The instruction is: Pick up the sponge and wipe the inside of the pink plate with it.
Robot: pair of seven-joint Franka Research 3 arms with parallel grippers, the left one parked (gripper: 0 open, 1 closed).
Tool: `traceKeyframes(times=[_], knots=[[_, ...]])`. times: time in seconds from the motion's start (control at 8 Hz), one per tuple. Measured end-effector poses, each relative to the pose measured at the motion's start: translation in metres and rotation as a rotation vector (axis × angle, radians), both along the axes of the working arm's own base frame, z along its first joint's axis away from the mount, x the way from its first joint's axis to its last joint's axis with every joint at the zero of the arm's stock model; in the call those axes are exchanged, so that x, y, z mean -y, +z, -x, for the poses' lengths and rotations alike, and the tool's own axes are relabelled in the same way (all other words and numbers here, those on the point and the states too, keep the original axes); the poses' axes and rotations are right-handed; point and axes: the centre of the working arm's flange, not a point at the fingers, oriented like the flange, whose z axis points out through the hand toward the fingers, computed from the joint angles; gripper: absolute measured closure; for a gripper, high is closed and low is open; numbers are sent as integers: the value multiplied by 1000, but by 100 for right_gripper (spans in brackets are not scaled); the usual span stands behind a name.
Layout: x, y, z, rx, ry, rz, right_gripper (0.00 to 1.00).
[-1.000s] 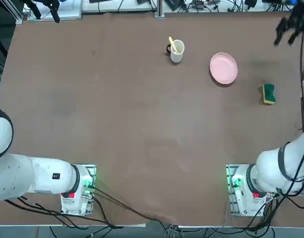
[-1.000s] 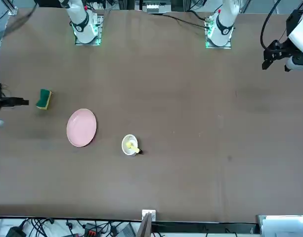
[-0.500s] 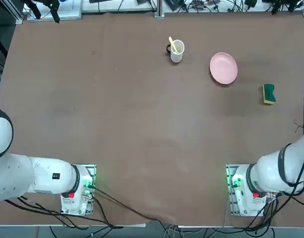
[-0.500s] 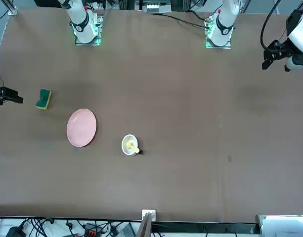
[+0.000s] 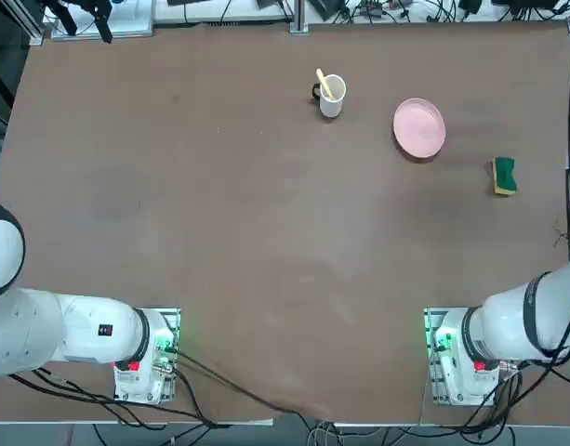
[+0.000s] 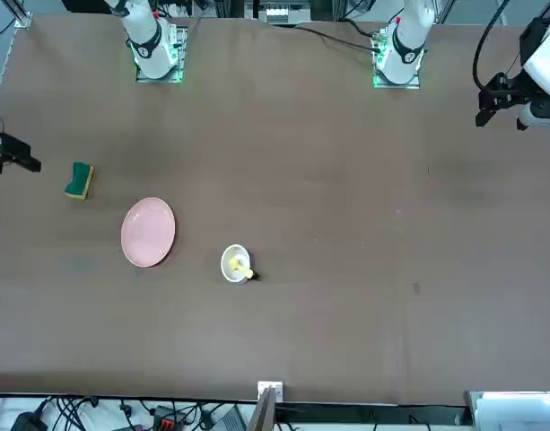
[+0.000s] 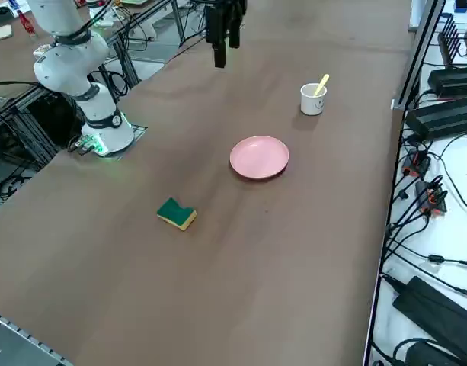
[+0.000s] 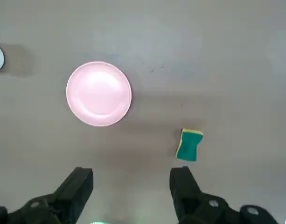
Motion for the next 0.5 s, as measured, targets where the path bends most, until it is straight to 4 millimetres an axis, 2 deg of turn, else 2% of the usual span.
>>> traceKeyframes(times=[0.25,0.5], knots=[[-15,9,29,8,-37,-2,0],[-31,15,49,26,-38,-5,0]])
